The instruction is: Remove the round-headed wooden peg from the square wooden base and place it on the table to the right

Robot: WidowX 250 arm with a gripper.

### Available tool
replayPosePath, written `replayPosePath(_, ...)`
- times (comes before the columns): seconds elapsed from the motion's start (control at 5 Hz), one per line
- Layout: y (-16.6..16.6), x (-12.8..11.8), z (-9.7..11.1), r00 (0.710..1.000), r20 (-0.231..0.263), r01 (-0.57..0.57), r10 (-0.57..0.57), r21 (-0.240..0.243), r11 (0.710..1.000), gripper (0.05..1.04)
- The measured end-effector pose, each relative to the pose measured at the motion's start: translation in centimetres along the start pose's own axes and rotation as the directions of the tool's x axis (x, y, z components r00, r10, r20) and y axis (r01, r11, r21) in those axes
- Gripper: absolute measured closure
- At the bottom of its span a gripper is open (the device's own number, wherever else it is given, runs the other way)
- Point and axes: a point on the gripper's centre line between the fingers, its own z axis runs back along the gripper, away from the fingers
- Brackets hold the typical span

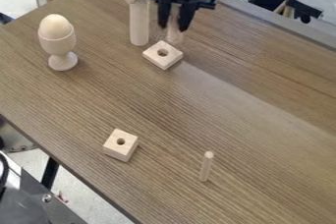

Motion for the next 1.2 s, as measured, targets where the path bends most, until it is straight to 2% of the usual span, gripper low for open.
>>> replayPosePath(0.2, -1.7, 0.9, 0.9, 0.997, 0.043, 0.067, -0.066, -0.021, 0.998, 0.735)
replayPosePath(0.4, -3.2, 1.4, -1.0, 0.990, 0.018, 0.140, -0.140, -0.006, 0.990, 0.734)
replayPosePath(0.6, -3.8, 2.0, -1.8, 0.984, 0.012, 0.178, -0.178, 0.019, 0.984, 0.735)
replayPosePath(0.8, -4.0, 1.8, -3.3, 0.977, -0.035, 0.210, -0.209, 0.029, 0.977, 0.734)
replayPosePath(1.0, -4.0, 1.8, -3.4, 0.977, -0.039, 0.210, -0.209, 0.027, 0.977, 0.695)
replayPosePath(1.2, -4.0, 1.8, -3.1, 0.975, -0.054, 0.216, -0.215, 0.015, 0.976, 0.385)
